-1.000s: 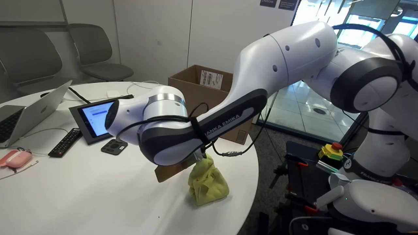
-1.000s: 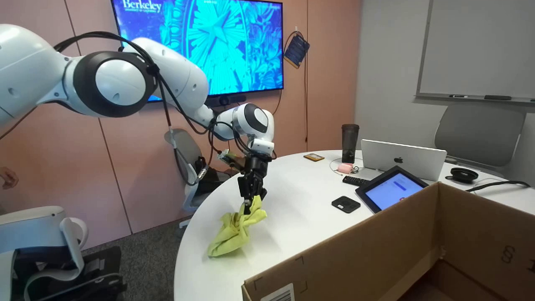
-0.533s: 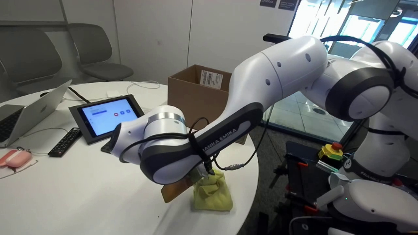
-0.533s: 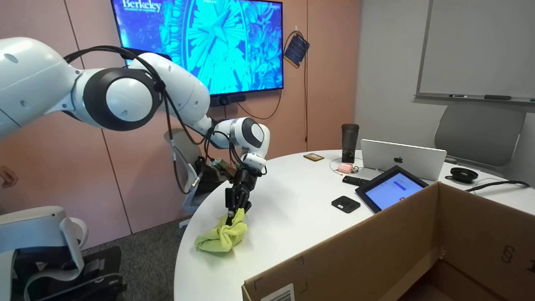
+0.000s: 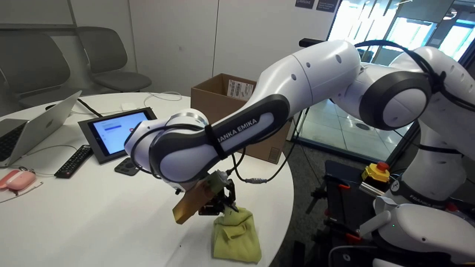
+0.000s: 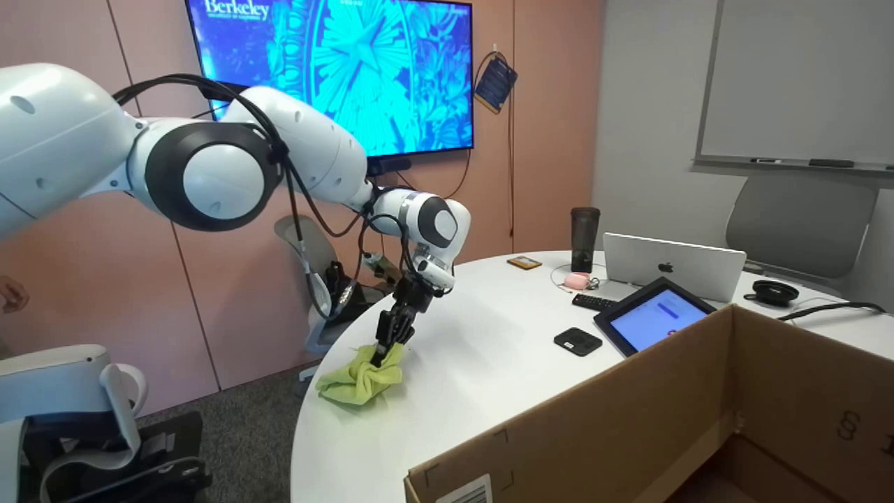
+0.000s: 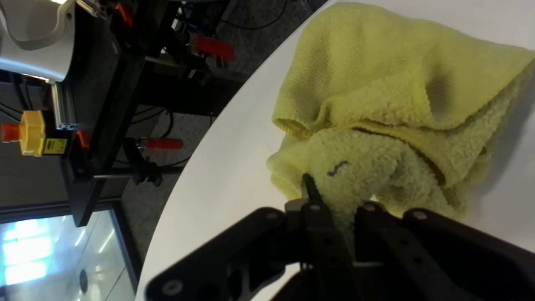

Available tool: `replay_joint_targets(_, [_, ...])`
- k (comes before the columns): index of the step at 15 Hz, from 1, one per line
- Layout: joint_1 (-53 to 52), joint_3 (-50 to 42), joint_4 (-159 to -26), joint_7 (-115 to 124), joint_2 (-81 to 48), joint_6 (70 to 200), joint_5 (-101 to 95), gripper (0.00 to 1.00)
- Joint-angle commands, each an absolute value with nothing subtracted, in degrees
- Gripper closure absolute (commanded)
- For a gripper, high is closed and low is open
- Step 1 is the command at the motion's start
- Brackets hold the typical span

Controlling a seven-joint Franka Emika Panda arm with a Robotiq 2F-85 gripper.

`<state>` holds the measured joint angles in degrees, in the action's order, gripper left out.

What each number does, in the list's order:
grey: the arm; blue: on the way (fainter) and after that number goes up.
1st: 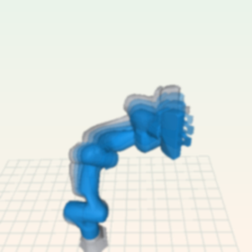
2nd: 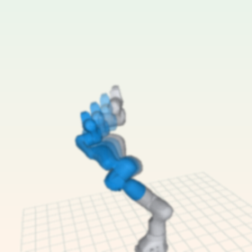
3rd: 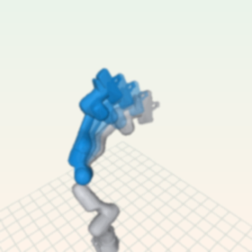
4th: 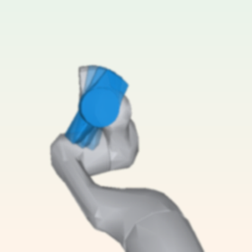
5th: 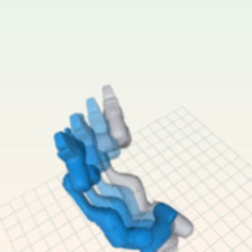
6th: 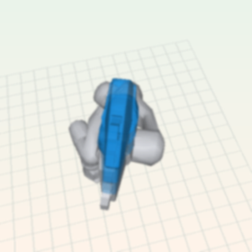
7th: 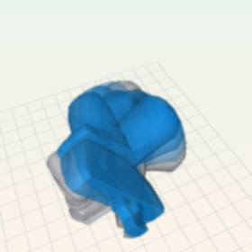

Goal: Pick up the pen, put it on the lime towel, fold the towel, pick up the folded towel and put it in the box.

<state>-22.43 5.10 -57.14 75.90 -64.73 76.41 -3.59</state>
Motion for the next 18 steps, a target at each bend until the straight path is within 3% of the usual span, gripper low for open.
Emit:
replay_joint_targets(1, [-17.92, 7.88, -56.18, 71.96, -64.55, 78.55, 1.90, 0.99])
replay_joint_targets(12, [-8.02, 8.19, -60.81, 72.89, -59.35, 97.32, 13.20, 0.99])
replay_joint_targets(18, [-9.38, 3.04, -58.55, 76.90, -57.91, 96.91, 10.94, 0.99])
